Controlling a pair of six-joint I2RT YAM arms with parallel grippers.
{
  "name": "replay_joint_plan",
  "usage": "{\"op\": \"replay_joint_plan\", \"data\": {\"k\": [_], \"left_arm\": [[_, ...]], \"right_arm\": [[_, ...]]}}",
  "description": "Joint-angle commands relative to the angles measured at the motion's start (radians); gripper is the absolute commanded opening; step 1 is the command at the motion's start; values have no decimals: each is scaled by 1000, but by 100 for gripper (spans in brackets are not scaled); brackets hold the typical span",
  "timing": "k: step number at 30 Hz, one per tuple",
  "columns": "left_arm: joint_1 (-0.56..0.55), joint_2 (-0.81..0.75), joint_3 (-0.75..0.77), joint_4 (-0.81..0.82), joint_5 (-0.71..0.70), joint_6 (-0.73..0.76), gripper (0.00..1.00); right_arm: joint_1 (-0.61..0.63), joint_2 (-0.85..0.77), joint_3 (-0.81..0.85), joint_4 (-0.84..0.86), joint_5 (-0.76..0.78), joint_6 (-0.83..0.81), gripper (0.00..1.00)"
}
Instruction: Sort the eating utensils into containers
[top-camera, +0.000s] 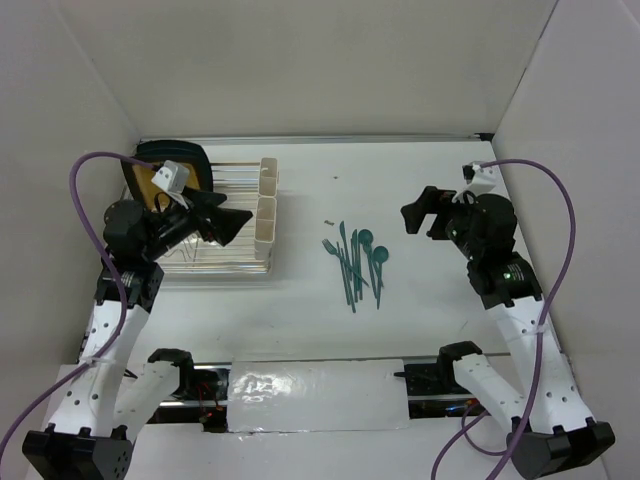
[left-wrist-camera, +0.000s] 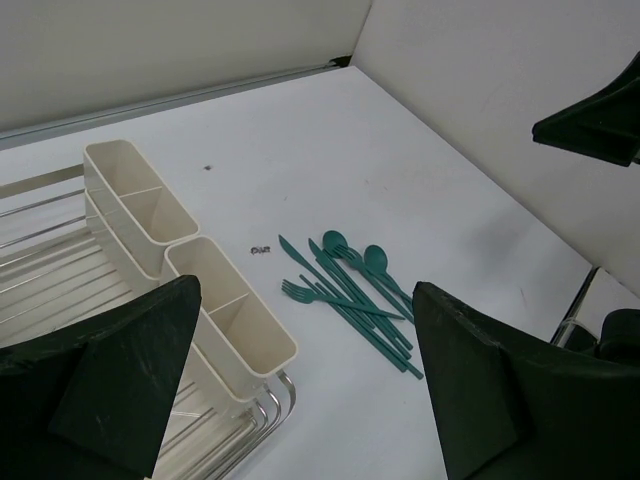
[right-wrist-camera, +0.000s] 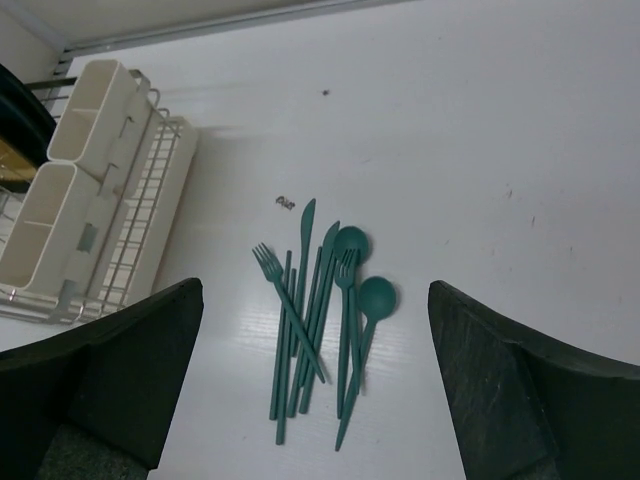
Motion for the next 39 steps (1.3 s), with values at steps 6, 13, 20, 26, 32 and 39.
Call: {"op": "replay_joint_plan", "data": {"k": [6,13,20,26,32,39], "left_arm": [[5,-8,10,45,-44,-12,100],[8,50,36,-4,-10,56,100],[22,61,33,-2,-27,48,100],[36,61,28,7,-4,37,100],[36,72,31,4,13,36,100],[39,79,33,4,25,34,100]], "right_arm": [[-2,41,-94,8,19,55,99],[-2,171,-158,28,1,55,91],[32,326,-184,74,15,12,78],[95,446,-175,121,87,34,68],[193,530,-213,157,165,61,64],[245,521,-224,201,206,45,56]]}}
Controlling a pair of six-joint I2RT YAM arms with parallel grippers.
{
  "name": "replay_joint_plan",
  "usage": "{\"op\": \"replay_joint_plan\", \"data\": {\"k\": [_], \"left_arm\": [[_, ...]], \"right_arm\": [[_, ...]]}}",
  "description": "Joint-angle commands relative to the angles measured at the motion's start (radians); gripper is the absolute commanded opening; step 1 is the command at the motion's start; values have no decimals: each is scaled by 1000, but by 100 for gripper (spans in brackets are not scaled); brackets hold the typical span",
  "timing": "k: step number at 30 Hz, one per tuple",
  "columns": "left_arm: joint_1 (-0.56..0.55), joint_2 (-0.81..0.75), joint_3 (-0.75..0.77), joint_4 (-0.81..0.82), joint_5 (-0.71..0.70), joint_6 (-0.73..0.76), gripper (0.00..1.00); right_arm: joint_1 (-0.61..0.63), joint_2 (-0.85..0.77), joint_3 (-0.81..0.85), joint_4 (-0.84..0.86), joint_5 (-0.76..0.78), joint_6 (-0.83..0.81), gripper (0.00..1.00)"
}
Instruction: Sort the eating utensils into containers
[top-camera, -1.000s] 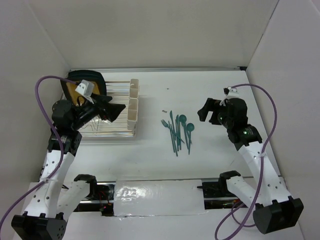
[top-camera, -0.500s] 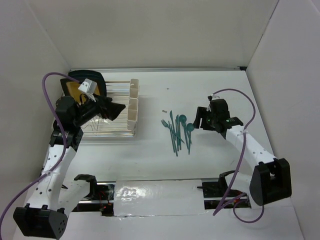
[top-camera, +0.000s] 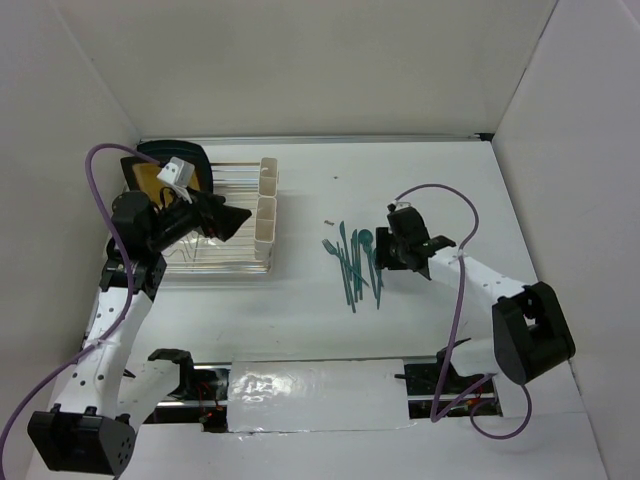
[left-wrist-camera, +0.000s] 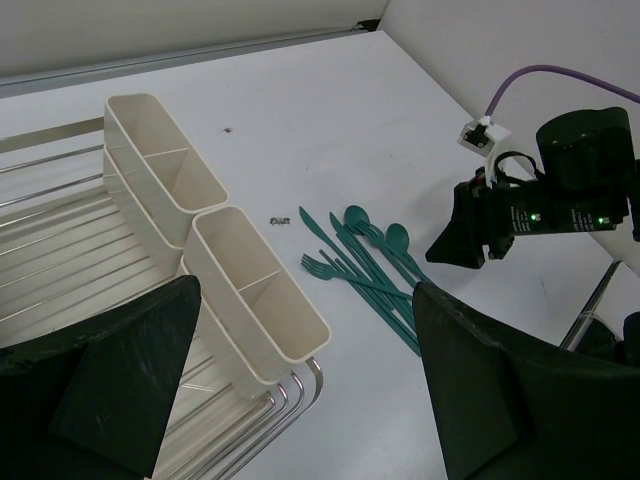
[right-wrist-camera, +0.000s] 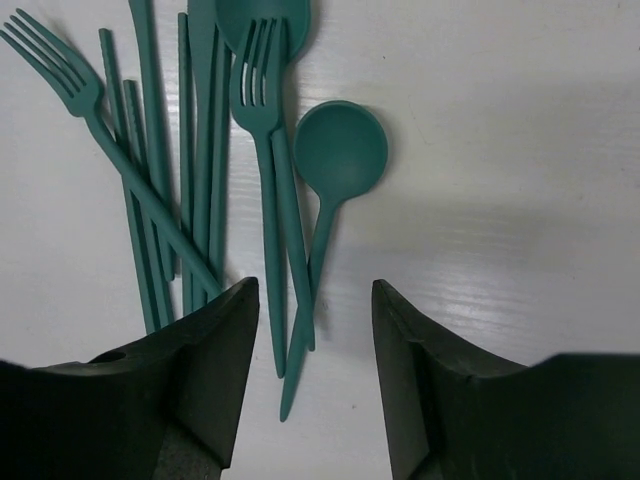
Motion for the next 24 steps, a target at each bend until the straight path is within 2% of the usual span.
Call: {"op": "replay_joint_plan", "data": {"k": [1,6,17,21,24], "left_arm": [[7,6,32,39,29,4,100],[7,9,35,38,29,7,100],[7,28,38,35,40,7,100],[8,25,38,36,41,8,100],[8,28,38,35,43,7,100]], "right_arm": [[36,-3,13,79,45,-23,53],[56,37,32,99,58,-40,43],[82,176,52,128,87,-60,41],[92,192,52,139,96,-69,38],[92,213,61,148,121,-75,31]]}}
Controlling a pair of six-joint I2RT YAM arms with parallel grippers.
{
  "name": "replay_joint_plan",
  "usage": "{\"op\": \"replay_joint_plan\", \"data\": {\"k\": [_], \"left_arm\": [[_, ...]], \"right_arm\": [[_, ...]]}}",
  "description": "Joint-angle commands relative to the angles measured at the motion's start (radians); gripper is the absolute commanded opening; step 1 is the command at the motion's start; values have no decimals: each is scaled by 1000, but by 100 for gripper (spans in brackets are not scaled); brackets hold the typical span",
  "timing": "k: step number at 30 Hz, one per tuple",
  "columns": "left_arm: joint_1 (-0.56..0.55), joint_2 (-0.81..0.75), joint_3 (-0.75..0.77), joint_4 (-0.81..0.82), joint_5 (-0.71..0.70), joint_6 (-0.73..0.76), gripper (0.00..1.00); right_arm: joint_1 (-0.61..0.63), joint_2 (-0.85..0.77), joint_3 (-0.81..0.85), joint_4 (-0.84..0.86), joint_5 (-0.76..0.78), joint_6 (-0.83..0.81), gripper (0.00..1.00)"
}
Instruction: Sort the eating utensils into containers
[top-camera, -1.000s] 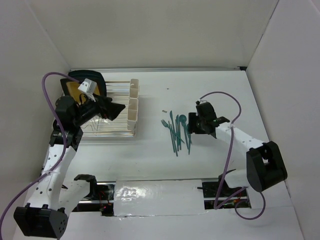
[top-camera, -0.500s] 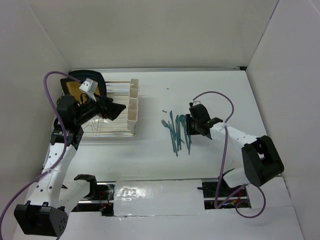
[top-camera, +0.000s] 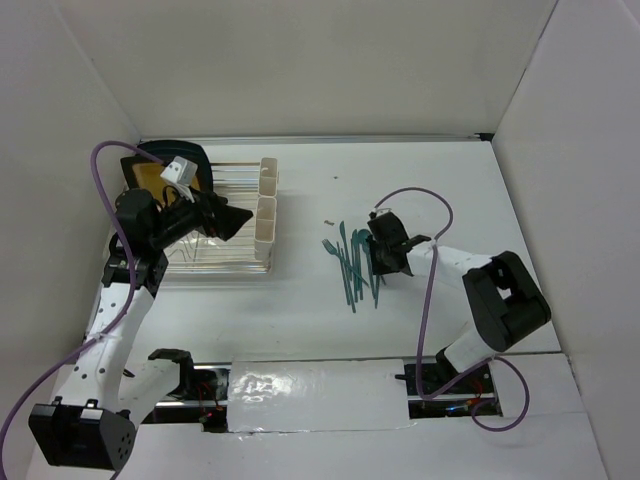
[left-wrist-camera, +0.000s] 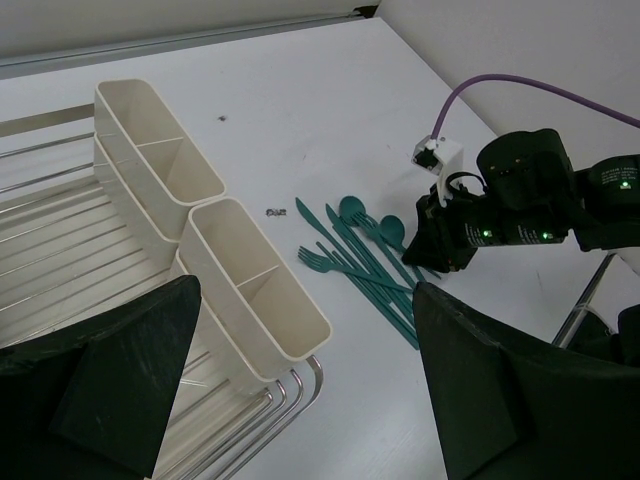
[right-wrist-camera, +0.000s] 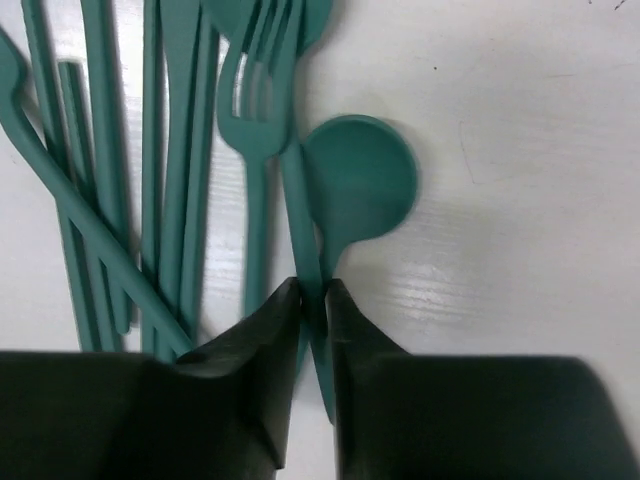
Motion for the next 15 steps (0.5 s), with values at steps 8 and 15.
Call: {"op": "replay_joint_plan", "data": {"k": [8,15], "left_arm": [[7,9,40,36,30,6,100],[8,21,44,39,86,29,100]], "right_arm": [[22,9,66,6,54,-1,1],[28,-149,135,-85,23,21,0]]}}
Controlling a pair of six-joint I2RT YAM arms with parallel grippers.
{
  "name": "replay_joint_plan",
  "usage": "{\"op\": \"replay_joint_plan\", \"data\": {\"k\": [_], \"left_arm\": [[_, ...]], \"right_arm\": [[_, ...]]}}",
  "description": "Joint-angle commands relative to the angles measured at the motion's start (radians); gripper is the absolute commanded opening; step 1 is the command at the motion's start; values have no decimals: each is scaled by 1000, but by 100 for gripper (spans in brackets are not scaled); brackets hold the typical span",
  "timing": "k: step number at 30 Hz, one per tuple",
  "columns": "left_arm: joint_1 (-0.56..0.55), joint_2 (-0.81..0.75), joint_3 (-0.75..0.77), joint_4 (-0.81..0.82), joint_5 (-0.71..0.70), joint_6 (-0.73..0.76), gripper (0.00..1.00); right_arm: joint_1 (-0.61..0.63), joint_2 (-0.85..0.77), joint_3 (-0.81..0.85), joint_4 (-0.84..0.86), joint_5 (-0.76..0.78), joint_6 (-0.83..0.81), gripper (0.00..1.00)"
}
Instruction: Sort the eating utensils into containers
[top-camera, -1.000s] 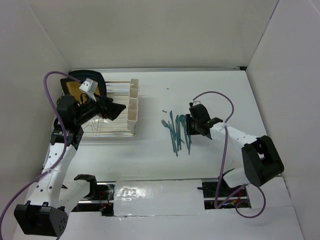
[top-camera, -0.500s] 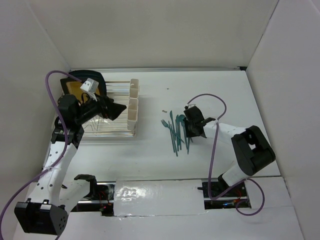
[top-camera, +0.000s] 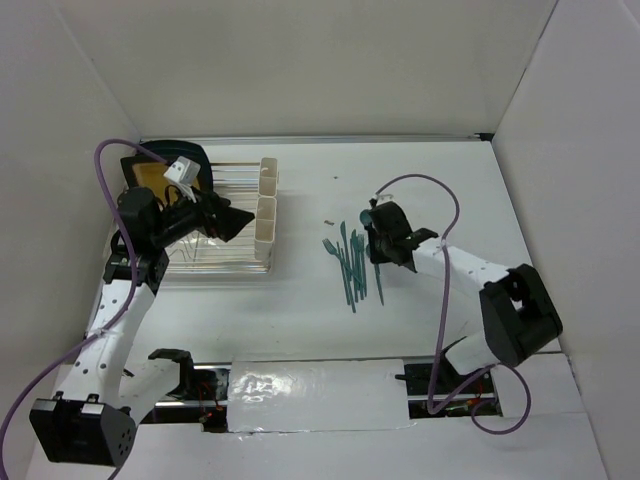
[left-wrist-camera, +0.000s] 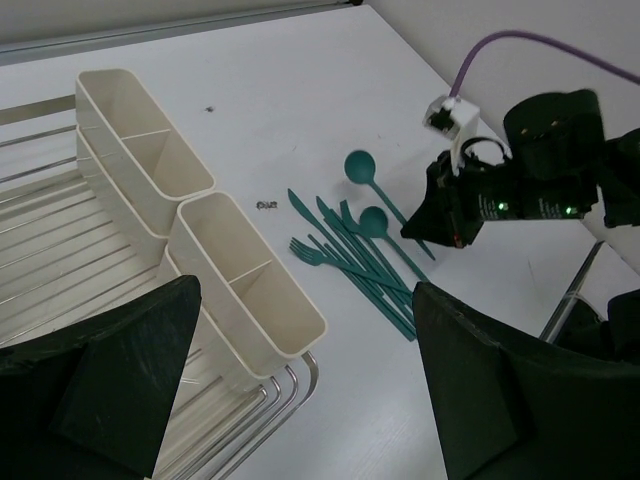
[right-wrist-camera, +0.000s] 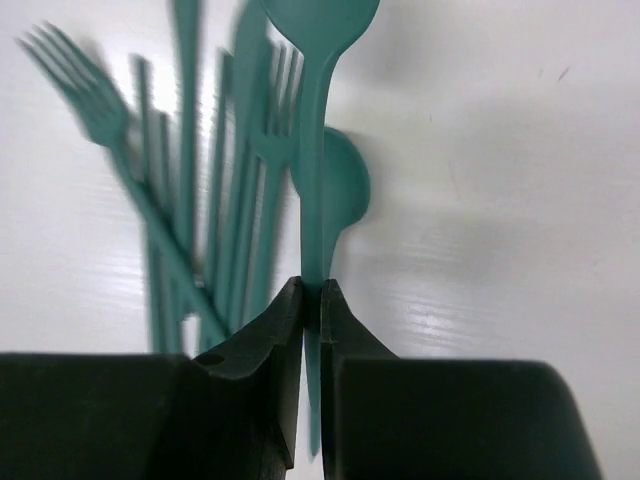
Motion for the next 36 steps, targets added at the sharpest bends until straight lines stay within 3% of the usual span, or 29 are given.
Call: {"op": "replay_joint_plan", "data": {"k": [1,10,15,20,28,36], "left_arm": [[7,3,42,39,74,30,100],[3,46,46,99,315,1,100],[5,68,36,153,410,-60,100],[3,104,-24,370,428,-207,100],[-18,245,87,296,389,-152,100],[-26,239,49,381,393,-191,97]], "right_arm": [[9,-105,85,-25,-25,12,0],[15,-286,85,78,-359,-41,1],[63,-315,96,233,-579,-72,1],[125,-254,195,233,-597,-74,1],[234,-96,378,211,-588,-127,1],[349,5,438,211,-527,-106,1]]}}
